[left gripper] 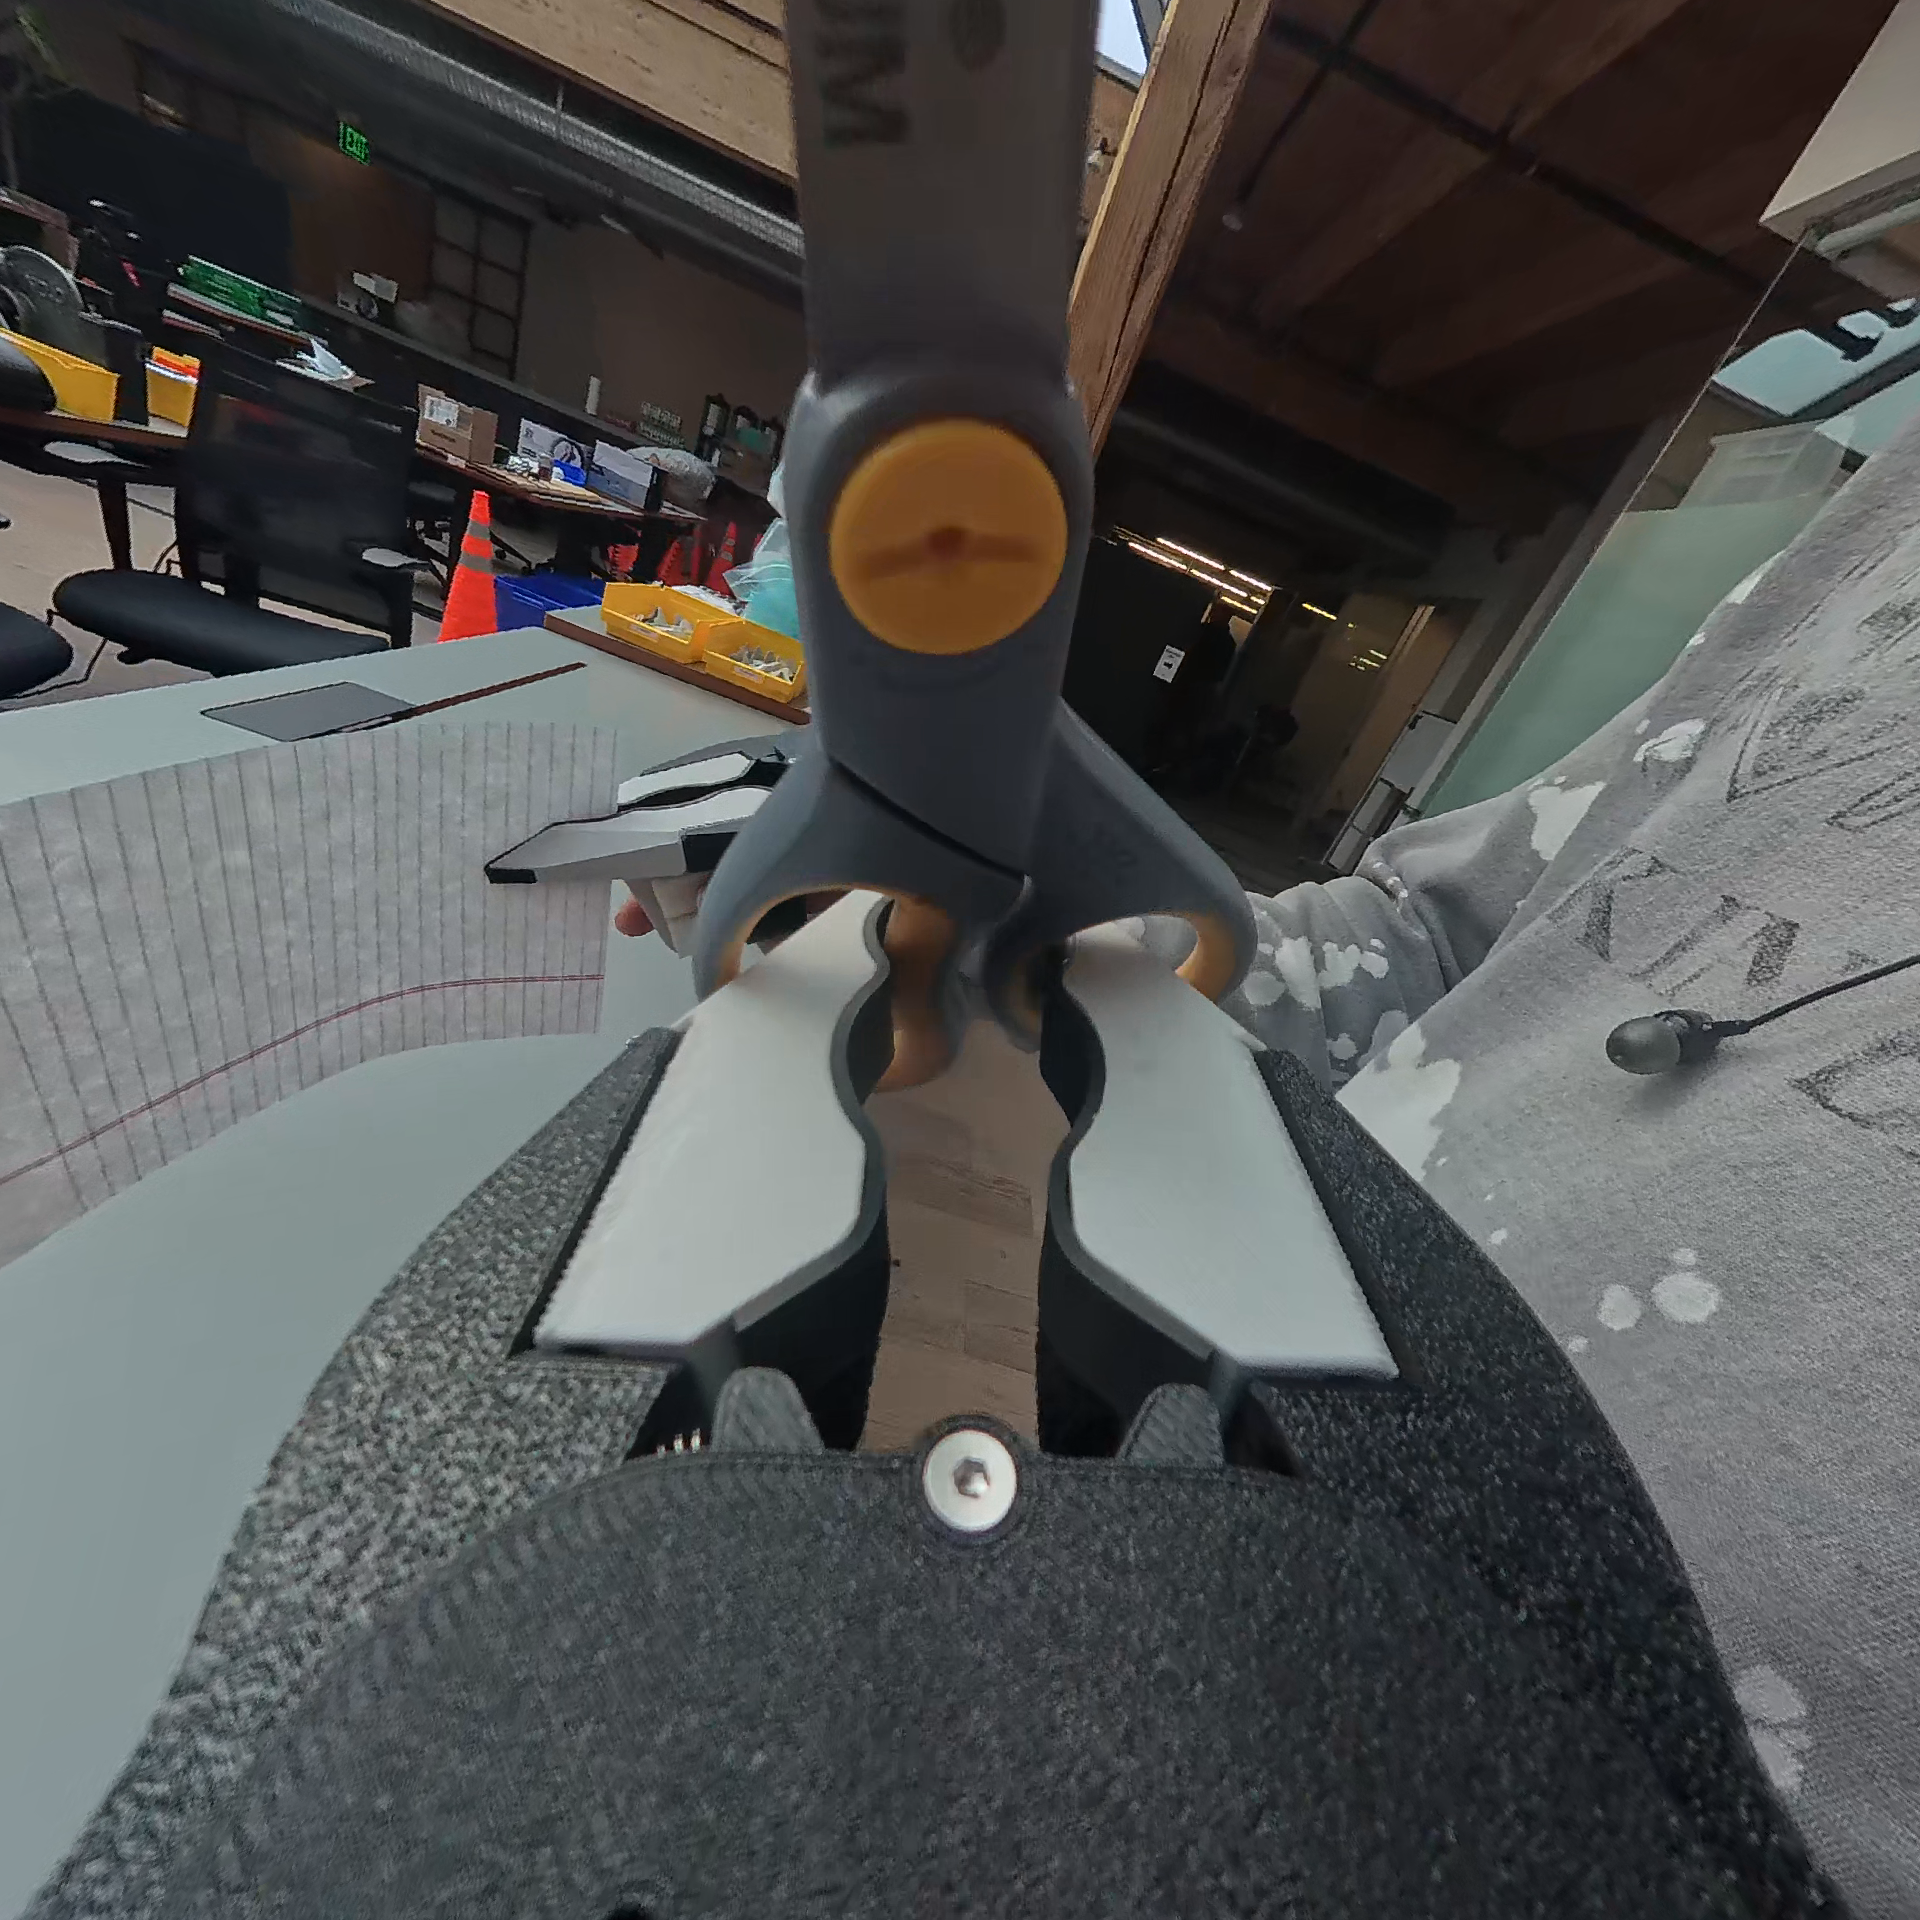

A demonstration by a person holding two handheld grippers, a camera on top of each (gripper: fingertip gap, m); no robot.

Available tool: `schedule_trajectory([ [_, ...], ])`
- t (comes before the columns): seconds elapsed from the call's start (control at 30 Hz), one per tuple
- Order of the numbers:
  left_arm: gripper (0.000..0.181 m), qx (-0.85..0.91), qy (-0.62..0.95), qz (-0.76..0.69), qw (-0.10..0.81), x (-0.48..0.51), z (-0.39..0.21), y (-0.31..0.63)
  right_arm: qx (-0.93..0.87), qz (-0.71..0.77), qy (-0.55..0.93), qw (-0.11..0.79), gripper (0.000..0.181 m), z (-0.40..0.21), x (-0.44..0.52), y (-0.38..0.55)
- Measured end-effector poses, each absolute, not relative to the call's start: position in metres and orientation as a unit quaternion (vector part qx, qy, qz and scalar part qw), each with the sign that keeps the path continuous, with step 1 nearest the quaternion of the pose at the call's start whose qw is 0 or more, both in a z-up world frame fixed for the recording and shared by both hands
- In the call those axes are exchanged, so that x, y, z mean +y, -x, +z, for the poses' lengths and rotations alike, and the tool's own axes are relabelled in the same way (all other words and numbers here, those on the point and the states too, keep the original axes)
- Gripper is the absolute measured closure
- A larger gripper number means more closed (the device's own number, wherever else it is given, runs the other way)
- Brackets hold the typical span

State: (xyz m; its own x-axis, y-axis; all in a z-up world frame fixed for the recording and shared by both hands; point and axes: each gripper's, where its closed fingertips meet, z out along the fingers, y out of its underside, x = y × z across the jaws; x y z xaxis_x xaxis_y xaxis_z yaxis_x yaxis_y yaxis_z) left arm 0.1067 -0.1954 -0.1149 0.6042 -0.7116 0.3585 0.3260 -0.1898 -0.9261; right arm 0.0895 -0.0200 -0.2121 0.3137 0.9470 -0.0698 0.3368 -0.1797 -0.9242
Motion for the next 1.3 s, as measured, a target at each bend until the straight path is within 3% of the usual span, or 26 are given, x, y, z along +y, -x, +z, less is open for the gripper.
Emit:
schedule_trajectory([
  [0.27, 0.16, 0.184, 0.716, -0.378, 0.558, -0.147, -0.14, -0.039, -0.459, 0.36, 0.671, 0.458, 0.181, -0.185, 0.023, -0.031],
  [0.7, 0.155, 0.212, 0.712, -0.361, 0.564, -0.066, -0.113, 0.089, -0.44, 0.405, 0.624, 0.504, 0.181, -0.098, 0.056, 0.061],
  [0.93, 0.154, 0.252, 0.744, -0.355, 0.507, -0.051, -0.128, 0.127, -0.442, 0.471, 0.607, 0.463, 0.181, -0.052, 0.047, 0.096],
  [1.0, 0.144, 0.271, 0.753, -0.35, 0.486, -0.05, -0.135, 0.13, -0.447, 0.486, 0.602, 0.449, 0.181, -0.032, 0.046, 0.101],
  [1.23, 0.137, 0.331, 0.756, -0.352, 0.443, -0.051, -0.149, 0.125, -0.477, 0.49, 0.602, 0.412, 0.181, 0.042, 0.047, 0.117],
  [1.3, 0.126, 0.344, 0.757, -0.349, 0.432, -0.051, -0.153, 0.121, -0.483, 0.504, 0.603, 0.386, 0.181, 0.061, 0.042, 0.124],
])
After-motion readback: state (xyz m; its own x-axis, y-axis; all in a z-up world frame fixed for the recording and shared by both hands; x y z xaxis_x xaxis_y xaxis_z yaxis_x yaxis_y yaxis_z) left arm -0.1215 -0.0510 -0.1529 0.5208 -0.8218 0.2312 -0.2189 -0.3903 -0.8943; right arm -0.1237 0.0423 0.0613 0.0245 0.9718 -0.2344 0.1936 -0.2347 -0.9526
